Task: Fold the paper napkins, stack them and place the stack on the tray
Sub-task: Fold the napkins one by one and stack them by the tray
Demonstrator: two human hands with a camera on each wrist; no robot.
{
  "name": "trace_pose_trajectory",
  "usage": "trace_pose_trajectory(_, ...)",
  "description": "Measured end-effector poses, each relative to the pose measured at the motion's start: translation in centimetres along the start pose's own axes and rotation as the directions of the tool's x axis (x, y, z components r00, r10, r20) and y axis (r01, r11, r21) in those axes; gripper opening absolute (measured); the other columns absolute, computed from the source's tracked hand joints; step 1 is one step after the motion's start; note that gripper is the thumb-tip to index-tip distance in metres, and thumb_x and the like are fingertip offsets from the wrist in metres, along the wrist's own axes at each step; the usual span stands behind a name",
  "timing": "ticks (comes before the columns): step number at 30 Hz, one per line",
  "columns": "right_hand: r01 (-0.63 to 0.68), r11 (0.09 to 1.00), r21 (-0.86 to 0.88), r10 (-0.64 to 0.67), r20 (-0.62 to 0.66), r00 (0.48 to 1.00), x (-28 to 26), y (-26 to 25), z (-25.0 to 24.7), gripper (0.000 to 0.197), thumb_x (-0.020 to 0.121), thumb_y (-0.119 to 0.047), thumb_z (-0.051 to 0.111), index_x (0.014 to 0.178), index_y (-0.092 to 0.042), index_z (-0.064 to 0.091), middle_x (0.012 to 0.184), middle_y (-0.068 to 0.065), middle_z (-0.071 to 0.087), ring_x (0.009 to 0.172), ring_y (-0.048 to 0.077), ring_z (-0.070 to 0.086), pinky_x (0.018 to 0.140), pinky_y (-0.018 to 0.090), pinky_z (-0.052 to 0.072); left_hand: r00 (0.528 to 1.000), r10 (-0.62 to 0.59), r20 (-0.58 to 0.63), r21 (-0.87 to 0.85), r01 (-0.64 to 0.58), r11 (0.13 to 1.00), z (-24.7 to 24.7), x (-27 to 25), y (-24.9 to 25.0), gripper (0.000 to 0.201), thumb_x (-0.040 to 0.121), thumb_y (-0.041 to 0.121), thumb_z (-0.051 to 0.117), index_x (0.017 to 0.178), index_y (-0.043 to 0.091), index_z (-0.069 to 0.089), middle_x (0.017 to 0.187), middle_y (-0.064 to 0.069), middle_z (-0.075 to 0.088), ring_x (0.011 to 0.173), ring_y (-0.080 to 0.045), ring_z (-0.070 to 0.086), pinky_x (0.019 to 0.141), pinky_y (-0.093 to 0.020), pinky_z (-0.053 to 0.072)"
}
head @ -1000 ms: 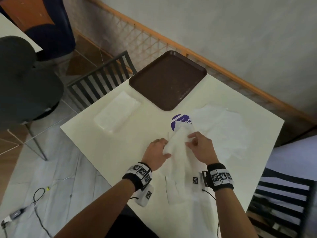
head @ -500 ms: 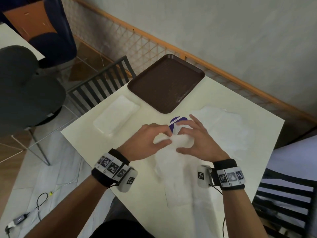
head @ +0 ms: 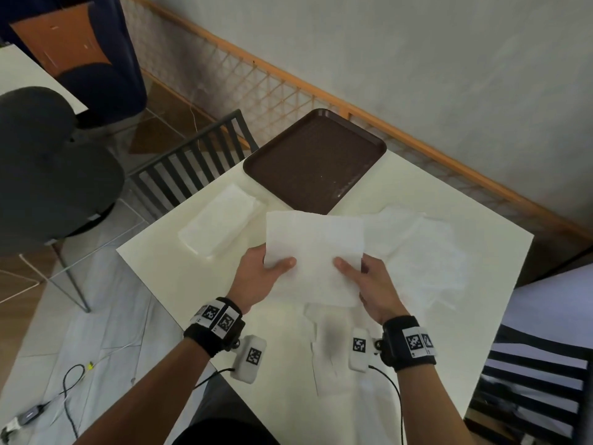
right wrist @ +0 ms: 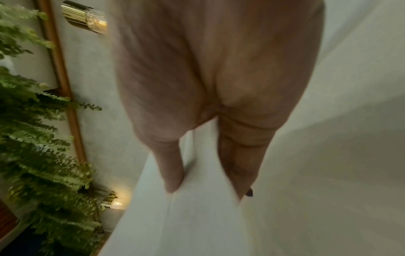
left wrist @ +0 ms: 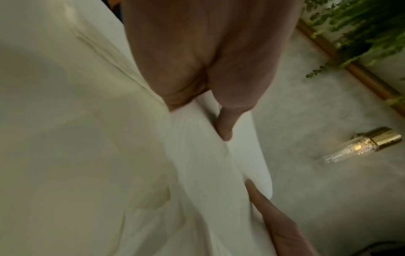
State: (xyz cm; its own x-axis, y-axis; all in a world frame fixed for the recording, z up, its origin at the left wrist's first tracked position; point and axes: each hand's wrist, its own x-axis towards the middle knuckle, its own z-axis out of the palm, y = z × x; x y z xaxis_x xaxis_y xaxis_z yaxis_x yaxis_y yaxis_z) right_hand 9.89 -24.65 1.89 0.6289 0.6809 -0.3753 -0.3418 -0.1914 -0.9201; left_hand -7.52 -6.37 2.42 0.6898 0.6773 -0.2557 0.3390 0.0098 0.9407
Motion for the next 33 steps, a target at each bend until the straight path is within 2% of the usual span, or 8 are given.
trace_pose_trajectory(5,0.037,0.998,0.045,-0.036,-0.015,0.999,0.0,0.4,0.4,0.021,0.104,-0.017,0.073,0.124,-0.019,0.079,0.119,0.016,0.081,0.117,0.042,0.074,0.097,0.052,0.06,0.999,0.033,-0.002,0.056,-0.033,0.998,-1.9,0.7,0.9,0.022,0.1,0.04,0.073,0.109,0.021,0.08,0.103,0.007,0.082,0.096,-0.014,0.078,0.092,-0.05,0.063)
trace_pose_trajectory(10,0.197,0.974,0.108,-0.196,-0.017,0.98,0.4,-0.2,-0.1,0.028,0.099,0.006,0.069,0.119,-0.007,0.083,0.123,0.02,0.078,0.115,0.032,0.074,0.103,0.05,0.058,0.973,0.224,0.056,-0.12,-0.217,0.969,-3.9,0.1,3.0,0.02,0.098,0.007,0.073,0.118,0.006,0.079,0.112,-0.005,0.082,0.109,-0.026,0.077,0.095,-0.039,0.063)
trace_pose_trajectory(13,0.266,0.96,0.091,-0.268,0.012,0.963,0.9,-0.6,-0.9,0.033,0.092,0.023,0.064,0.109,0.002,0.083,0.125,0.028,0.076,0.122,0.047,0.07,0.108,0.058,0.055,0.942,0.326,0.076,-0.121,-0.315,0.941,-5.5,0.2,3.0,0.02,0.094,-0.013,0.068,0.1,0.0,0.081,0.104,-0.013,0.081,0.102,-0.033,0.077,0.091,-0.04,0.063)
trace_pose_trajectory(16,0.293,0.947,0.129,-0.3,0.04,0.953,1.3,-0.9,-0.4,0.053,0.089,0.034,0.05,0.086,-0.007,0.084,0.125,0.029,0.074,0.119,0.049,0.069,0.099,0.059,0.055,0.937,0.341,0.08,-0.126,-0.33,0.936,-6.5,0.4,2.6,0.034,0.093,-0.025,0.053,0.092,-0.004,0.079,0.096,-0.018,0.078,0.092,-0.031,0.075,0.08,-0.034,0.061)
trace_pose_trajectory(22,-0.024,0.976,0.218,-0.008,0.146,0.989,1.9,-2.1,3.0,0.049,0.111,-0.007,0.046,0.147,-0.036,0.063,0.119,0.02,0.065,0.098,0.029,0.064,0.073,0.035,0.057,0.986,0.157,0.058,-0.249,-0.138,0.959,-7.4,0.9,0.5,0.039,0.107,-0.011,0.036,0.096,-0.001,0.072,0.099,-0.016,0.07,0.088,-0.025,0.066,0.072,-0.032,0.054)
trace_pose_trajectory(26,-0.114,0.97,0.214,0.079,0.166,0.983,3.0,-2.9,5.7,0.04,0.11,-0.038,0.056,0.149,-0.048,0.058,0.117,0.0,0.077,0.095,0.023,0.074,0.08,0.048,0.065,1.0,-0.012,0.025,-0.371,0.02,0.929,-8.7,1.4,-0.8,0.04,0.1,-0.001,0.031,0.09,-0.003,0.071,0.1,-0.015,0.071,0.09,-0.029,0.065,0.077,-0.039,0.05)
trace_pose_trajectory(30,0.04,0.99,-0.137,-0.012,0.2,0.98,5.7,-3.3,8.9,0.06,0.097,-0.007,0.079,0.14,-0.043,0.058,0.132,0.003,0.074,0.119,0.027,0.074,0.095,0.054,0.065,0.991,-0.102,-0.086,-0.34,0.067,0.938,-10.6,2.5,-1.9,0.044,0.105,0.033,0.055,0.083,0.0,0.073,0.096,-0.007,0.073,0.089,-0.024,0.068,0.081,-0.039,0.052)
trace_pose_trajectory(33,0.197,0.926,-0.321,-0.128,0.222,0.967,9.4,-4.2,12.0,0.037,0.092,-0.003,0.082,0.116,-0.028,0.068,0.121,-0.016,0.073,0.111,0.001,0.071,0.102,0.036,0.057,0.964,-0.025,-0.265,-0.075,0.005,0.997,-12.4,3.8,-3.0,0.019,0.089,0.03,0.087,0.079,0.017,0.077,0.089,0.006,0.078,0.083,-0.018,0.073,0.078,-0.036,0.058)
